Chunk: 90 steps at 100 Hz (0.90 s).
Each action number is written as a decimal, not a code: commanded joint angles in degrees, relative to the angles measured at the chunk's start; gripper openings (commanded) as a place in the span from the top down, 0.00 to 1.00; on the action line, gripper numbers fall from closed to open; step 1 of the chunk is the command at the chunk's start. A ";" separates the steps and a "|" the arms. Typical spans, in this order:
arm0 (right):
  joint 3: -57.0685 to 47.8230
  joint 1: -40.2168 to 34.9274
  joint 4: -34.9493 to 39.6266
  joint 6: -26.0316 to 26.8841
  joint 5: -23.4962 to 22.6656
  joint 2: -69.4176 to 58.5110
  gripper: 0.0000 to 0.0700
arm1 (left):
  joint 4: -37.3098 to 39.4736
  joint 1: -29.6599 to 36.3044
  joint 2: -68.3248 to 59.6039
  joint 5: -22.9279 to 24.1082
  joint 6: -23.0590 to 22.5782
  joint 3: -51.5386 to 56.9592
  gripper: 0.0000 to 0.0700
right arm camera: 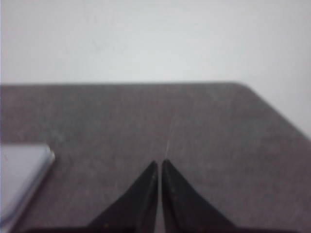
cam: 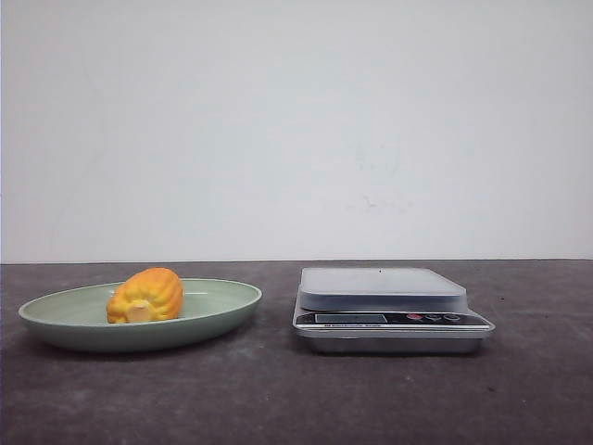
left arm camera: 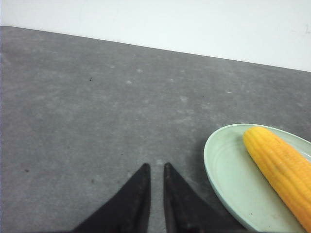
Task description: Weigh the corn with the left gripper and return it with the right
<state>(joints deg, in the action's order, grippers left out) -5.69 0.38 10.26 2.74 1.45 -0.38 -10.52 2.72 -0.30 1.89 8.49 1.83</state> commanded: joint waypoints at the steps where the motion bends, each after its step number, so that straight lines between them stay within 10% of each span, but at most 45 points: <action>1: 2.19 -0.20 -1.84 -0.15 -0.09 0.15 0.99 | -0.20 0.02 0.11 0.00 -0.50 -1.03 1.00; 90: 5.09 -0.20 -1.25 -0.20 -1.05 0.15 0.99 | -0.20 0.02 0.11 0.00 -0.50 -1.03 1.00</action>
<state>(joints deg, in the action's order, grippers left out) -0.82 0.32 9.52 2.74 0.36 -0.30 -10.52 2.70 -0.30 1.89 8.49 1.83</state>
